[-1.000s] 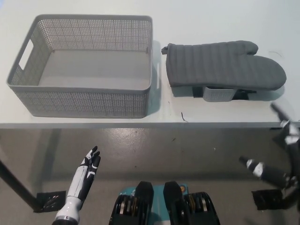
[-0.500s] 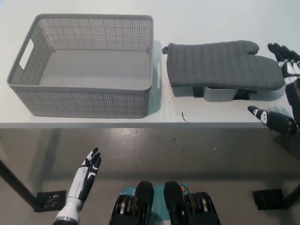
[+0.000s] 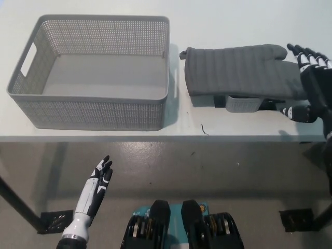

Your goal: Usethe right hand to pick up a oven gloves on top of a leveled container and place it into another larger container on the left side

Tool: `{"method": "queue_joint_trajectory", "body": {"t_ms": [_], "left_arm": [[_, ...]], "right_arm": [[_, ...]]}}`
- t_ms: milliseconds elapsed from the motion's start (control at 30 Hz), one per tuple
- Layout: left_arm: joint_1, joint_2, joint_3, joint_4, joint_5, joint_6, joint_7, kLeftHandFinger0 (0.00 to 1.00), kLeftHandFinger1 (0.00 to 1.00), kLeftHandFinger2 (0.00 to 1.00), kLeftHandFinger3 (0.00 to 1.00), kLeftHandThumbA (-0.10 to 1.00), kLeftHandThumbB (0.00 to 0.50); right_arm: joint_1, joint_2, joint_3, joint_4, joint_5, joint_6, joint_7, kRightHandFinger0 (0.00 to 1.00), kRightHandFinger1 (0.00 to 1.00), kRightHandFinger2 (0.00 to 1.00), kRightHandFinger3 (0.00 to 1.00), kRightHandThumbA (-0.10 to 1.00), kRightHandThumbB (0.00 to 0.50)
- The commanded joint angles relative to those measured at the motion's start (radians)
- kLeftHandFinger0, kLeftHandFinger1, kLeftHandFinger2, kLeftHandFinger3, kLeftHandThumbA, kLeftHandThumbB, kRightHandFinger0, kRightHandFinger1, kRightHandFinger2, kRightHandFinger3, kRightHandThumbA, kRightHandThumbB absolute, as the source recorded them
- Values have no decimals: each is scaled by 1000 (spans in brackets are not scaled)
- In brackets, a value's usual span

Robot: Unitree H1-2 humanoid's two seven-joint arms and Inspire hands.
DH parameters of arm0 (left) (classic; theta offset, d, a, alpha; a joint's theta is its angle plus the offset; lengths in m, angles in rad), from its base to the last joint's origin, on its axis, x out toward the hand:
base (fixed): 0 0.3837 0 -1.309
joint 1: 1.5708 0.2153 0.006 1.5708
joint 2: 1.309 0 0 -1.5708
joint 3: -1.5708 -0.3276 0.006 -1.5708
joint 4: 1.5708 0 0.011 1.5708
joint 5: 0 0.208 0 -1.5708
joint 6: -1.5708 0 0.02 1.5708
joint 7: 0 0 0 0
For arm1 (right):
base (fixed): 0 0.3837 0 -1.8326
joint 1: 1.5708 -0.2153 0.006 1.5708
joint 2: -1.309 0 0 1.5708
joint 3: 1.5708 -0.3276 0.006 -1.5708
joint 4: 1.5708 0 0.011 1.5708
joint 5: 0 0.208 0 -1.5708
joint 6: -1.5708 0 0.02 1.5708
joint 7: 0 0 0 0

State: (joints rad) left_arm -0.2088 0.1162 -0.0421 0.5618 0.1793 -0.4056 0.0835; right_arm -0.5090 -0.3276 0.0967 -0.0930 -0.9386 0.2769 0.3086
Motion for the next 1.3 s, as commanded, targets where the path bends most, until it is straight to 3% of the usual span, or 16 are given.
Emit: {"method": "queue_joint_trajectory", "body": {"t_ms": [0, 733, 1100, 1167, 1267], "left_arm": [[-23, 12, 5, 2, -6, -59, 7, 1000, 1000, 1000, 1000, 1000, 499], [-33, 20, -9, 15, -8, -64, -6, 1000, 1000, 1000, 1000, 1000, 480], [-28, 16, -9, 2, -20, -56, -24, 1000, 1000, 1000, 1000, 1000, 500], [-26, 16, -10, -2, -16, -54, -23, 1000, 1000, 1000, 1000, 1000, 500], [-31, 18, -13, 6, -7, -64, -15, 1000, 1000, 1000, 1000, 1000, 494]], "right_arm": [[-73, -13, 27, 63, -45, 67, 2, 1000, 1000, 1000, 1000, 1000, 316], [-188, 37, 82, 327, -10, 83, -141, 1000, 1000, 1000, 1000, 1000, 364], [-243, 50, 105, 398, -11, 96, -180, 1000, 1000, 1000, 1000, 1000, 355], [-256, 52, 113, 432, -18, 84, -224, 1000, 1000, 1000, 1000, 1000, 354], [-296, 51, 127, 583, -39, 33, -405, 1000, 1000, 1000, 1000, 1000, 350]]}}
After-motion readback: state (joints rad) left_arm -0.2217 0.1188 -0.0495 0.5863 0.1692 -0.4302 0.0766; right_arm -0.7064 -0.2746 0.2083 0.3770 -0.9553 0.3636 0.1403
